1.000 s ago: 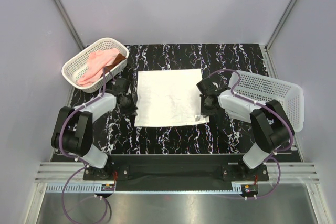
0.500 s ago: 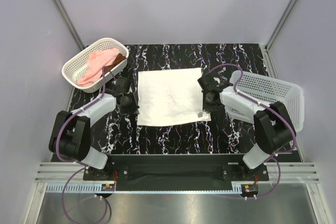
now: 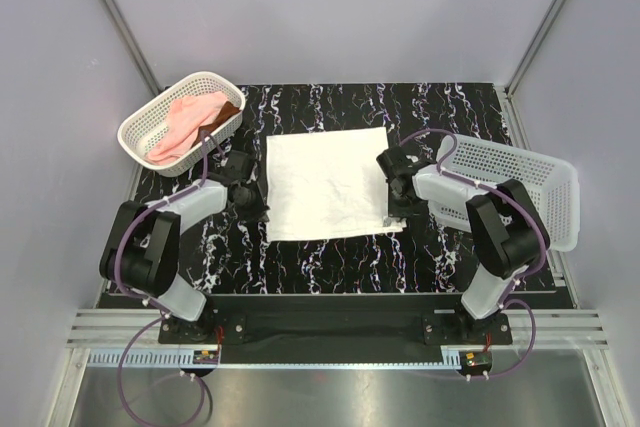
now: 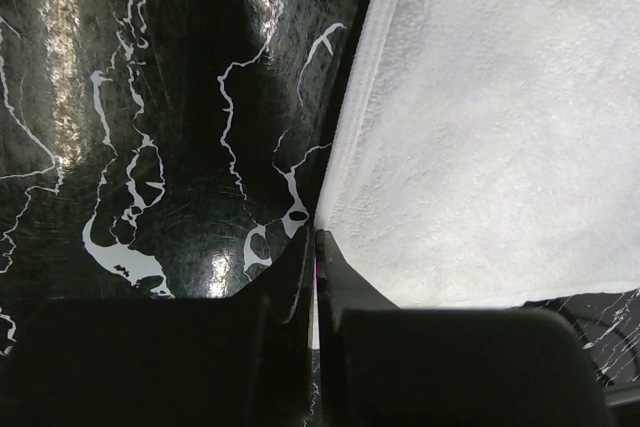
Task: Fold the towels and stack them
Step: Fold the towel
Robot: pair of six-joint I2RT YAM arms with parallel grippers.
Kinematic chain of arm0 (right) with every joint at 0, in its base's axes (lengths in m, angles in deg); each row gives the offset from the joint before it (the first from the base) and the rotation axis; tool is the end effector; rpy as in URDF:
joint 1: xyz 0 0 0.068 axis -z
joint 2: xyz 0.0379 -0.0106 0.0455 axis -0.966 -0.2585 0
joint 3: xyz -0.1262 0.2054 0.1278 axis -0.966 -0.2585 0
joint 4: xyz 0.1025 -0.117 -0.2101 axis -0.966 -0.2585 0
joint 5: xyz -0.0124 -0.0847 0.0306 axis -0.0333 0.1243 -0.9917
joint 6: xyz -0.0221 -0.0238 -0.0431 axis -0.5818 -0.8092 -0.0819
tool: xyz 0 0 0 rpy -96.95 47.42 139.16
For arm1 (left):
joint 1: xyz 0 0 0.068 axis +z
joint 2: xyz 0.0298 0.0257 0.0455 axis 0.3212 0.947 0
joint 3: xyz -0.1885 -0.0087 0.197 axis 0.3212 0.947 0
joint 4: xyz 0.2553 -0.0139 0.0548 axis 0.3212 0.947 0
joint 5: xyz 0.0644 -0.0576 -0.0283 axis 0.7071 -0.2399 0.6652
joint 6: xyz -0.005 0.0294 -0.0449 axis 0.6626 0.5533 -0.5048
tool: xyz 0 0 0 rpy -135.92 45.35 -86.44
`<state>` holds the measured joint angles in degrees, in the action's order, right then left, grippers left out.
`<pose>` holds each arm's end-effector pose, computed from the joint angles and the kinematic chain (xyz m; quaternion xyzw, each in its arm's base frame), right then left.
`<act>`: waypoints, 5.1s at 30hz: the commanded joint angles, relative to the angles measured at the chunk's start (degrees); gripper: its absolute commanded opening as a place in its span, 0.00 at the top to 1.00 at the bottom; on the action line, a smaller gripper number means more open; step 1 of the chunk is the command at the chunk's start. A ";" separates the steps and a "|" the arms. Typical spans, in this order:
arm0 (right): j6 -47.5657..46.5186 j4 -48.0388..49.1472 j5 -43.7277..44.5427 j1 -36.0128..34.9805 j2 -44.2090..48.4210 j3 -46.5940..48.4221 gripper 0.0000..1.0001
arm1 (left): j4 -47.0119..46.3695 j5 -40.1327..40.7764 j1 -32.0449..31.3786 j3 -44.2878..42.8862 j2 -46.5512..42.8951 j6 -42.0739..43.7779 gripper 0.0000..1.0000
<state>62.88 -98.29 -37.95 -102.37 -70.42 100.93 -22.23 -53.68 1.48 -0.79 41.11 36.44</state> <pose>0.2857 0.1390 0.1586 0.0044 0.9858 -0.0386 0.1632 0.2703 -0.0879 0.1597 -0.1621 0.9639 -0.1413 0.1567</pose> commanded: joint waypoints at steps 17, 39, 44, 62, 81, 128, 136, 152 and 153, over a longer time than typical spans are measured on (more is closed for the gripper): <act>-0.20 -6.25 6.12 1.07 6.30 6.84 1.00 | -4.80 -2.13 -2.96 -2.43 -5.19 -6.12 1.00; 1.64 -2.38 1.99 1.69 -6.10 3.94 0.86 | 2.73 14.55 -3.40 -4.08 5.01 -0.68 1.00; 5.24 0.52 -5.47 -0.59 -2.85 0.16 0.87 | 7.13 18.87 -3.22 -6.11 4.75 0.56 1.00; 7.80 -0.08 -5.57 -1.74 2.07 -1.70 0.71 | 10.03 12.57 -1.99 -7.08 -3.78 4.34 0.64; -2.04 -6.42 -2.93 3.88 -9.25 23.51 0.61 | 5.11 14.74 -3.66 -1.80 4.04 2.05 0.66; -1.87 -0.97 -9.96 13.20 -36.50 56.04 0.69 | -1.04 12.37 -17.20 -8.83 8.26 0.38 0.71; 0.85 5.45 -11.46 13.38 -35.28 52.97 0.72 | -1.13 13.34 -17.28 -8.22 10.81 0.38 0.71; -0.29 1.67 -8.20 16.10 -40.11 61.66 1.00 | 1.15 16.67 -17.11 -6.03 12.13 0.21 0.71; -0.46 1.06 -8.38 16.19 -40.54 62.72 1.00 | 1.15 16.59 -17.02 -5.93 12.22 0.03 0.71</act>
<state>62.99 -96.65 -47.98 -87.73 -109.81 159.16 -23.04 -41.59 -15.83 -9.53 49.68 36.53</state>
